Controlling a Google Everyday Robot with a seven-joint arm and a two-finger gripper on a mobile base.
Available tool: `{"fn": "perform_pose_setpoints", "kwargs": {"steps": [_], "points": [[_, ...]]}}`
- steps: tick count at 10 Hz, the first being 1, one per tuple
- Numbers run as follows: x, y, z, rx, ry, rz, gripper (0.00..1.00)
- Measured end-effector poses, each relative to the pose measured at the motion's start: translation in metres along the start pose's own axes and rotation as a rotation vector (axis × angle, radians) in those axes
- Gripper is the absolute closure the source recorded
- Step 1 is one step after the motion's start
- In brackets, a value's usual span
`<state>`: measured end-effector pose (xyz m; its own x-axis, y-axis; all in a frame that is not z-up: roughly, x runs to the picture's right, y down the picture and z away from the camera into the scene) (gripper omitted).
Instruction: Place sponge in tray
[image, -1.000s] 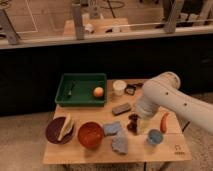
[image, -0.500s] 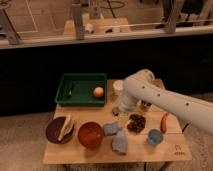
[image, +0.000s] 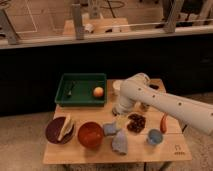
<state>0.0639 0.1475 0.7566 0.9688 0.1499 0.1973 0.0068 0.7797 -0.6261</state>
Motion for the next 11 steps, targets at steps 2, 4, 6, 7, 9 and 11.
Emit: {"fn": "perform_pose_setpoints", "kwargs": {"steps": [2, 4, 6, 7, 9, 11], "points": [[0.005, 0.003, 0.011, -0.012, 0.017, 0.001, 0.2], [0.008, 0.006, 0.044, -0.029, 0.043, -0.012, 0.2], [0.015, 0.009, 0.078, -0.038, 0.066, -0.024, 0.2], [0.015, 0.01, 0.09, -0.044, 0.072, -0.033, 0.2], [0.013, 0.012, 0.101, -0.053, 0.081, -0.045, 0.2], [0.011, 0.012, 0.106, -0.06, 0.079, -0.039, 0.31]]}}
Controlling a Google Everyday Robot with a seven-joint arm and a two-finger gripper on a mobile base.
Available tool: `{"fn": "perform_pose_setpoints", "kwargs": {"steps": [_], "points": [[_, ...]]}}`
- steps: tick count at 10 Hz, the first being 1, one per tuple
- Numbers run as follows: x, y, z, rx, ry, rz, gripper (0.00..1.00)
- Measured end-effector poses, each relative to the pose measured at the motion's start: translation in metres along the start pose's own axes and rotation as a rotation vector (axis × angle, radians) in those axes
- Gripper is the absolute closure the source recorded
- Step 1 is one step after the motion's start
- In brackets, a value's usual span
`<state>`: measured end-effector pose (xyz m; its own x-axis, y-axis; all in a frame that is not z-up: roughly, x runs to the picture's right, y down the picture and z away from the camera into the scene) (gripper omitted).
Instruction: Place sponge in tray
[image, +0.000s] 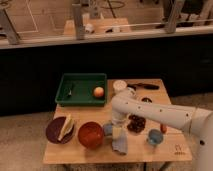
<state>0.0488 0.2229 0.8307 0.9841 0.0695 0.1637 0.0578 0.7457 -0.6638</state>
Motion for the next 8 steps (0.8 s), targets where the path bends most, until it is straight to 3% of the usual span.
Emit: {"fn": "perform_pose_setpoints", "kwargs": {"steps": [6, 8], "points": [[-0.005, 0.0, 0.004, -0.039, -0.015, 0.045, 0.92], [-0.004, -0.003, -0.006, -0.028, -0.028, 0.061, 1.0]]}}
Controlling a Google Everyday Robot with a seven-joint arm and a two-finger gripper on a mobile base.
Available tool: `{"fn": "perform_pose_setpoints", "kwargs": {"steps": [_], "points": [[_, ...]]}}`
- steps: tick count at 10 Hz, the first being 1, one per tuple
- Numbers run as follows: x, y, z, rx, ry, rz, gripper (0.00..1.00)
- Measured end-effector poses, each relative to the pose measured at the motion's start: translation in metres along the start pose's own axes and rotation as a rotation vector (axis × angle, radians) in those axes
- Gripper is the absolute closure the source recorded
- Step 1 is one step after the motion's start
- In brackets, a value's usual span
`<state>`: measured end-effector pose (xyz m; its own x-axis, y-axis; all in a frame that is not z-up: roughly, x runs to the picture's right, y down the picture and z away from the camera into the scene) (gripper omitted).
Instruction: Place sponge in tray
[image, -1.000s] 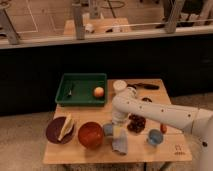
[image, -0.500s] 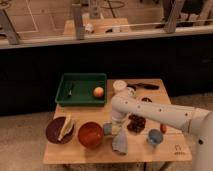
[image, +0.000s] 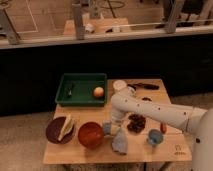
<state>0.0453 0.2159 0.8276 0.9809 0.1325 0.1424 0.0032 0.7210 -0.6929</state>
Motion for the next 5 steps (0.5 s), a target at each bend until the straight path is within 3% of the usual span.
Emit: {"fn": "perform_pose_setpoints", "kwargs": {"steps": [1, 5], "points": [[-0.001, -0.003, -0.01, 0.014, -0.011, 0.003, 1.0], [-0.014, -0.042, -0.088, 0.095, -0.034, -0.002, 1.0]]}}
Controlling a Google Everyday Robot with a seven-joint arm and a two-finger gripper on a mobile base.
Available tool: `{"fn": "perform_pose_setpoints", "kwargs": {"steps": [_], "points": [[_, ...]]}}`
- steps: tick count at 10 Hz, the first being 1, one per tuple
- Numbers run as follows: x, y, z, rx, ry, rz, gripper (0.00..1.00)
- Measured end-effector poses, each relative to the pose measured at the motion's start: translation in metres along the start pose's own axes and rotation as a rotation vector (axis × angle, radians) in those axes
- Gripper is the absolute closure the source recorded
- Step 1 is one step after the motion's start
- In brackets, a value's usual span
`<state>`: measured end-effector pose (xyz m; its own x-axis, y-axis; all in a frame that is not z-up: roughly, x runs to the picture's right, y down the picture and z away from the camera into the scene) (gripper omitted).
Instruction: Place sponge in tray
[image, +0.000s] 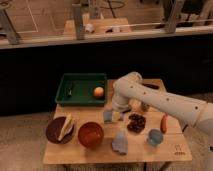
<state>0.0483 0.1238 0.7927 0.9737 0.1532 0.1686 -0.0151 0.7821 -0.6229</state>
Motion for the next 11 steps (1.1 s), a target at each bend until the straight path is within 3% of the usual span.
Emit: {"fn": "perform_pose_setpoints", "kwargs": {"steps": [8, 11], "points": [[-0.002, -0.005, -0.004, 0.005, -0.002, -0.002, 1.0], [-0.012, -0.034, 0.001, 0.041, -0.005, -0.012, 1.0]]}}
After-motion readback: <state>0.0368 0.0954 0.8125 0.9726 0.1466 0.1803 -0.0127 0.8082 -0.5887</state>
